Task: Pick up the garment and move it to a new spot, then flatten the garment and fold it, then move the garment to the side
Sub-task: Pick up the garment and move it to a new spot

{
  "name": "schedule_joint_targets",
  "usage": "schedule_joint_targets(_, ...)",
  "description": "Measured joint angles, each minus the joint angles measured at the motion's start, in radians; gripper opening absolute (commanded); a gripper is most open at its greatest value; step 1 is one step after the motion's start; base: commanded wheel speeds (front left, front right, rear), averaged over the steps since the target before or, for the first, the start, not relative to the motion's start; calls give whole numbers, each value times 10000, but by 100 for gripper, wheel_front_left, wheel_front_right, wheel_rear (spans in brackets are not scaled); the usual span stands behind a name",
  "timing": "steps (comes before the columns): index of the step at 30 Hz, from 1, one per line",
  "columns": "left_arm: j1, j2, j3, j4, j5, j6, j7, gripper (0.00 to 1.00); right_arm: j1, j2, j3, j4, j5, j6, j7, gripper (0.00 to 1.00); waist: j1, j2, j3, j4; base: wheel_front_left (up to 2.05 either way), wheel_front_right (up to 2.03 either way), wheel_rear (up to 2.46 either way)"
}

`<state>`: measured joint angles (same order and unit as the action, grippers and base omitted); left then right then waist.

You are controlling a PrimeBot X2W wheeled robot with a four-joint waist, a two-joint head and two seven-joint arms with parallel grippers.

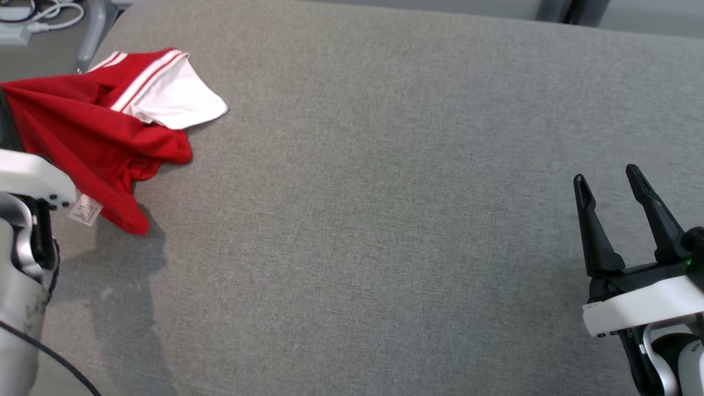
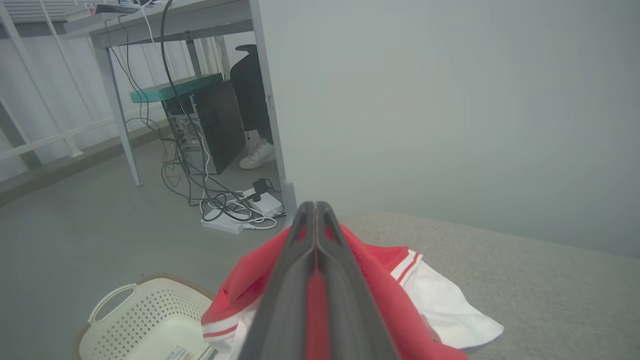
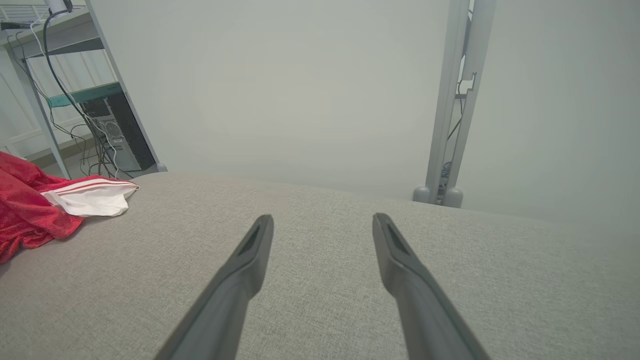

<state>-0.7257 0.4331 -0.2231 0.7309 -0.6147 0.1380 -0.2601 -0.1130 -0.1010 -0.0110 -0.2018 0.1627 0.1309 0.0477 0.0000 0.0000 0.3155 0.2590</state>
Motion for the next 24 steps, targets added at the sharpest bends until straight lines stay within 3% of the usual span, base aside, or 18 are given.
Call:
schedule_joint_targets(6, 2057, -50, 295, -3277, 385, 934, 0, 0, 138, 217, -88, 178, 50, 0, -238, 100, 0, 1, -572, -253, 0, 0, 0)
schedule_joint_targets(16, 4686, 44, -284, -7921, 1135, 2504, 943, 0, 313, 433, -178, 336, 75, 0, -479, 100, 0, 0, -1020, -923, 0, 0, 0)
schedule_joint_targets(20, 5080, 84, -702, -9162, 1544, 2846, 1271, 0, 318, 468, -174, 339, 127, 0, -529, 100, -1, 0, -1078, -1277, 0, 0, 0)
schedule_joint_targets(24, 4997, 84, -1166, -9988, 1885, 2882, 1570, 0, 290, 483, -81, 337, 161, 0, -606, 100, 0, 0, -1065, -1757, 0, 0, 0)
